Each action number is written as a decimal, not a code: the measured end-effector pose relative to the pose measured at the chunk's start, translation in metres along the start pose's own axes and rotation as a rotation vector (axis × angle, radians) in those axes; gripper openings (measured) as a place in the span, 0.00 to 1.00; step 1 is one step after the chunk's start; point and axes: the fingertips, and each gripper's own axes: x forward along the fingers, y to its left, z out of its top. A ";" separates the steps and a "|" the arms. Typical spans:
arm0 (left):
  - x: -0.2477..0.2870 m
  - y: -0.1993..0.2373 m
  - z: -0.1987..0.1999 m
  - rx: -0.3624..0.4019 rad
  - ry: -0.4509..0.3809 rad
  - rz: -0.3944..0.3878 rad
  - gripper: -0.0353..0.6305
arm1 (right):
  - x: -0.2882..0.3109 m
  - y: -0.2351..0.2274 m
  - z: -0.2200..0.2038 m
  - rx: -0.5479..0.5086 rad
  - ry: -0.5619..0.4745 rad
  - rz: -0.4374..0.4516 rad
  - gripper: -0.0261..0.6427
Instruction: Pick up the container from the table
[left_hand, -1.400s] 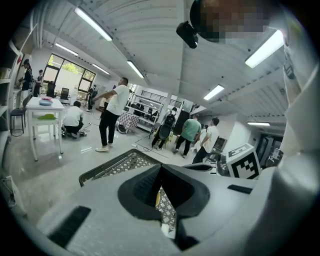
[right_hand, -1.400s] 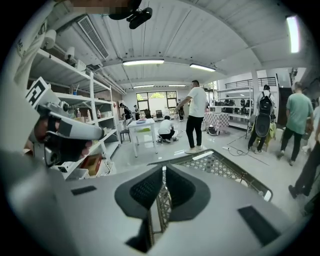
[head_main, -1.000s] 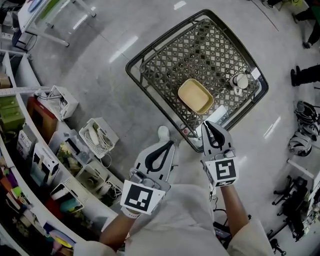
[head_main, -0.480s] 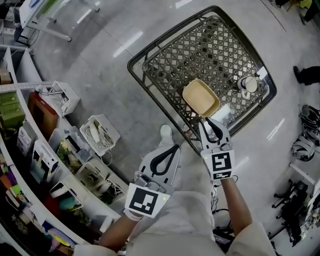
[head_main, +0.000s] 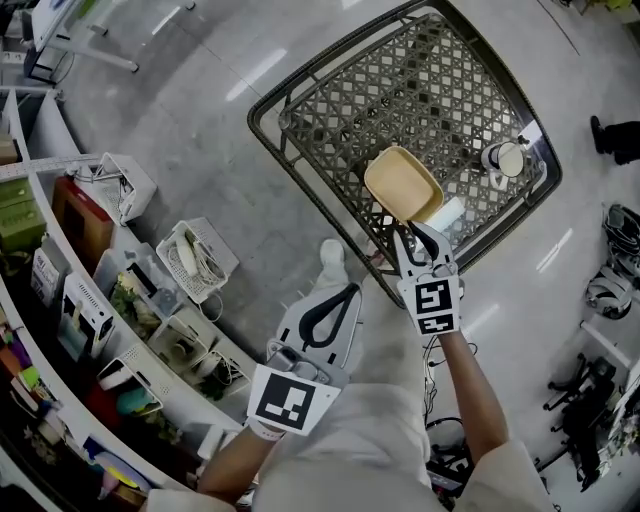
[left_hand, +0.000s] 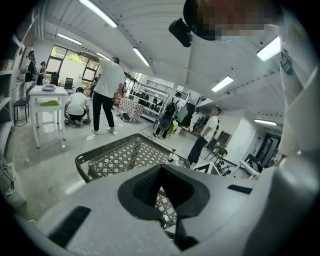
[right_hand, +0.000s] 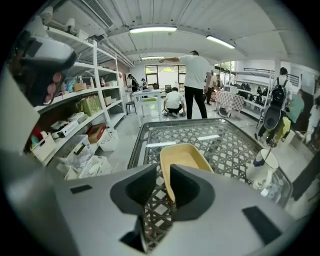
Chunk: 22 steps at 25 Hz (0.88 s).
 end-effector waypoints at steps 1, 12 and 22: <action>0.000 0.000 0.000 -0.002 0.000 0.002 0.09 | 0.003 0.000 -0.004 -0.003 0.008 0.001 0.19; 0.004 -0.004 -0.011 -0.019 0.013 0.013 0.09 | 0.033 -0.006 -0.040 -0.104 0.115 0.007 0.19; 0.010 -0.009 -0.003 -0.012 0.004 0.024 0.09 | 0.050 -0.015 -0.056 -0.234 0.198 0.021 0.09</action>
